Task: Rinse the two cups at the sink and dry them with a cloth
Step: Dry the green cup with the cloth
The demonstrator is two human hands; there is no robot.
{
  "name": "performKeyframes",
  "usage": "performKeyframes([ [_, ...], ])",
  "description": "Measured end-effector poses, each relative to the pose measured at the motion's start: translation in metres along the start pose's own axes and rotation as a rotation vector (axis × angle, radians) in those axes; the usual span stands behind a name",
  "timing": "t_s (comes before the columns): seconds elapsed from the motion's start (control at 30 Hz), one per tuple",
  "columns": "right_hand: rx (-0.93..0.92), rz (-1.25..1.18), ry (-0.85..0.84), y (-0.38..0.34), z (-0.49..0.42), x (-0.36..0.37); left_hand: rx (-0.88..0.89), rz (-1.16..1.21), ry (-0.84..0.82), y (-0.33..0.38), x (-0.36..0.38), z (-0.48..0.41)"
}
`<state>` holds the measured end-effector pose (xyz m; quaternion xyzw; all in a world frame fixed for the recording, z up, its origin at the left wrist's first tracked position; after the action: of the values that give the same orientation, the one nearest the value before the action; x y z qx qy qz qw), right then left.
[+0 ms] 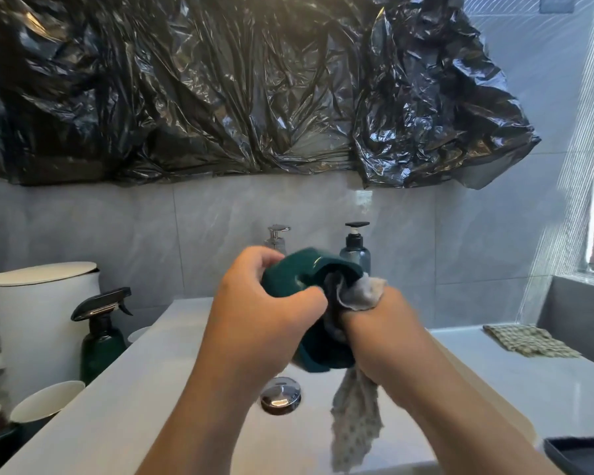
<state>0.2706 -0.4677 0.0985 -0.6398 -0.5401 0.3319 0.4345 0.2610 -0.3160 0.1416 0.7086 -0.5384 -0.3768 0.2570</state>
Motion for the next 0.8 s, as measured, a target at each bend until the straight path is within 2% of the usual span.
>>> performKeyframes([
  [0.07,-0.114,0.208,-0.051,-0.019,0.002,-0.003,-0.082,-0.005,-0.131,-0.006,0.012,0.001],
  [0.27,-0.439,0.633,-0.086,-0.045,0.014,0.013,-0.097,-0.021,-0.305,-0.004,0.027,0.006],
  [0.37,-0.482,0.594,-0.033,-0.050,0.017,0.013,-0.071,-0.042,-0.278,-0.003,0.023,0.006],
  [0.5,-0.452,0.589,0.082,-0.051,0.015,-0.002,-0.070,-0.043,-0.209,-0.005,0.018,0.005],
  [0.6,-0.345,0.432,0.207,-0.042,0.007,-0.018,0.025,0.009,-0.108,0.011,0.011,0.007],
  [0.7,-0.085,0.026,0.154,-0.011,-0.004,-0.011,0.140,0.083,-0.028,0.026,0.001,0.009],
  [0.8,0.009,-0.306,0.096,0.003,-0.003,-0.001,0.149,0.167,0.043,0.023,-0.005,0.009],
])
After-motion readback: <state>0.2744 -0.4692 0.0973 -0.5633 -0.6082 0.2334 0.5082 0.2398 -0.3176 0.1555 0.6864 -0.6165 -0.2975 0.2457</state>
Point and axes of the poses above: each hand's wrist, its own z-axis away from the middle knuckle, its own x-axis out of the palm, y = z × x, the point moved 10 cm from there along -z, towards the middle knuckle, and after that the axes turned 11 degrees about -z, right-handed, at the moved point
